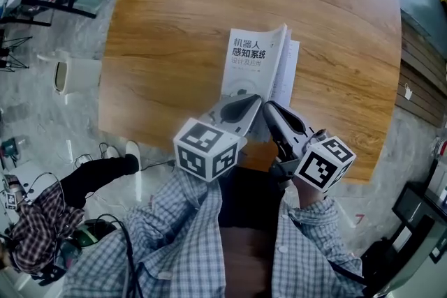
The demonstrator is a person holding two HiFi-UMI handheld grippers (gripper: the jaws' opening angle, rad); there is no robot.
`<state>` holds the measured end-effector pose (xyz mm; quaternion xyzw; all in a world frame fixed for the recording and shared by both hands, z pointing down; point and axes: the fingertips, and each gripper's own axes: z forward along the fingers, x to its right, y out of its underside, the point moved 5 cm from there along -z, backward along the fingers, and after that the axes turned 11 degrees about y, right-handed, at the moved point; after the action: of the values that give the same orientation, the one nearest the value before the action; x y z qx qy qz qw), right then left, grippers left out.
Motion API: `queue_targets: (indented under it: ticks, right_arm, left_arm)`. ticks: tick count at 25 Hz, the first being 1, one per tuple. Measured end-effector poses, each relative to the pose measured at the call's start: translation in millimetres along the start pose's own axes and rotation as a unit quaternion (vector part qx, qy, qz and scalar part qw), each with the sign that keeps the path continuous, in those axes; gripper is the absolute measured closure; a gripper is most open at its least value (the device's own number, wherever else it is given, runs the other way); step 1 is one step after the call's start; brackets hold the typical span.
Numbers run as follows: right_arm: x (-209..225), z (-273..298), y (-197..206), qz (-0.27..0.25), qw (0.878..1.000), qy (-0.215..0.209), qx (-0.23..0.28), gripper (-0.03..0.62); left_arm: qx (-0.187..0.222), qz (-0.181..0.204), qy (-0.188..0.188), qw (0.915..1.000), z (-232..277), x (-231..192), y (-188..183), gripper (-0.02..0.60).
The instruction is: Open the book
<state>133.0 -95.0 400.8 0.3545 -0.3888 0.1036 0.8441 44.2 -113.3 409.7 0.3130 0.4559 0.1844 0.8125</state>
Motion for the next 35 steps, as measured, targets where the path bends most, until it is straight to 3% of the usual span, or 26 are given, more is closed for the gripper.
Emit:
queue_targets:
  ticks: [10, 20, 24, 35]
  right_arm:
    - [-37, 35, 3, -0.01, 0.999, -0.052, -0.005, 0.565]
    - [-68, 79, 16, -0.022, 0.995, -0.096, -0.025, 0.569]
    - [-77, 97, 20, -0.052, 0.993, -0.102, -0.038, 0.569]
    - [-99, 137, 35, -0.068, 0.987, -0.126, -0.072, 0.569]
  left_arm:
    - [0.035, -0.003, -0.048, 0.9982, -39, -21, -12, 0.574]
    - [0.082, -0.045, -0.086, 0.9919, -78, -55, -13, 0.574]
    - [0.1, -0.061, -0.1, 0.9881, -90, -70, -13, 0.574]
    - [0.123, -0.08, -0.139, 0.9793, -122, -102, -11, 0.574]
